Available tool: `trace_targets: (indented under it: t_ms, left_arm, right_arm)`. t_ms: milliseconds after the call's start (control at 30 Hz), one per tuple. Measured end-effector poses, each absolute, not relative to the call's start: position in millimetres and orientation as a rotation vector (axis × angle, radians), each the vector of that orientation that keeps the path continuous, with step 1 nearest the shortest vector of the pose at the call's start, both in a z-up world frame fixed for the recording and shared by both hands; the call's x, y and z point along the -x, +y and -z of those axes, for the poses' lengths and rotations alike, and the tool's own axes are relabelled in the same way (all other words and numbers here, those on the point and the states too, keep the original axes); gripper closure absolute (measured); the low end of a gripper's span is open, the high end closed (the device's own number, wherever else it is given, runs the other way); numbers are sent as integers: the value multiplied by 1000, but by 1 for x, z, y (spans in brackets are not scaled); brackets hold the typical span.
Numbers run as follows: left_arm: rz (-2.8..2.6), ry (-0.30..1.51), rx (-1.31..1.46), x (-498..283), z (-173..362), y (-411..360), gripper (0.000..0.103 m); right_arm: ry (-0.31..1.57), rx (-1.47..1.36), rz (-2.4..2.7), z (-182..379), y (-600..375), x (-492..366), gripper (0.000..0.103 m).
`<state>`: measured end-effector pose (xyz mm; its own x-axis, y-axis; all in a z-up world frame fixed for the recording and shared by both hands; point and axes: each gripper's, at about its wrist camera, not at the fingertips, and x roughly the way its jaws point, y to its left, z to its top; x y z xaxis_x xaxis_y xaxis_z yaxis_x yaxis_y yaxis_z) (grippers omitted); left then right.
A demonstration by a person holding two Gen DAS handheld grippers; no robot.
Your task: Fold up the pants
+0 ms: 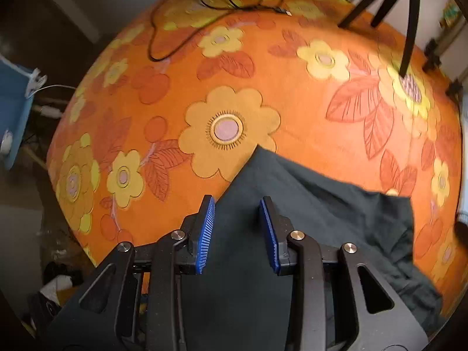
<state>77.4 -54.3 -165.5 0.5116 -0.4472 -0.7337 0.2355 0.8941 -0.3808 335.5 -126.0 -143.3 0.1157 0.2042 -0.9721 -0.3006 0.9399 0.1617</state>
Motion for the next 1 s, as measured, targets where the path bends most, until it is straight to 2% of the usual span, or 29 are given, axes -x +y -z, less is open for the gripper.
trace_targets:
  t_ms: [100, 167, 267, 533, 567, 600, 667, 733, 767, 800, 1000]
  left_arm:
    - [432, 940, 296, -77, 166, -52, 89]
    - [446, 919, 306, -75, 164, -55, 93]
    - [470, 875, 294, -68, 156, -62, 94]
    - [482, 819, 170, -60, 146, -85, 94]
    - [480, 823, 160, -60, 147, -86, 94]
    - [473, 826, 150, -59, 148, -87, 94]
    - [455, 835, 143, -59, 150, -85, 91]
    - [441, 847, 159, -60, 152, -82, 73]
    - [441, 852, 173, -61, 152, -80, 61]
    - [438, 854, 185, -62, 152, -79, 58]
    - [423, 913, 270, -77, 162, -71, 56]
  right_arm:
    - [1426, 74, -337, 150, -121, -334, 69]
    - [1438, 90, -313, 155, -117, -335, 64]
    - [1458, 127, -287, 161, -107, -333, 61]
    - [1491, 265, -245, 174, -86, -322, 60]
    - [1495, 263, -243, 175, -86, -321, 64]
    - [1495, 259, -236, 175, -87, -321, 74]
    - [1502, 237, -229, 176, -90, -321, 83]
    - [1502, 207, -235, 174, -95, -321, 90]
    - [1498, 200, -239, 172, -97, -321, 93]
    - [1495, 187, -243, 169, -100, -320, 95]
    - [1454, 121, -274, 150, -117, -321, 98]
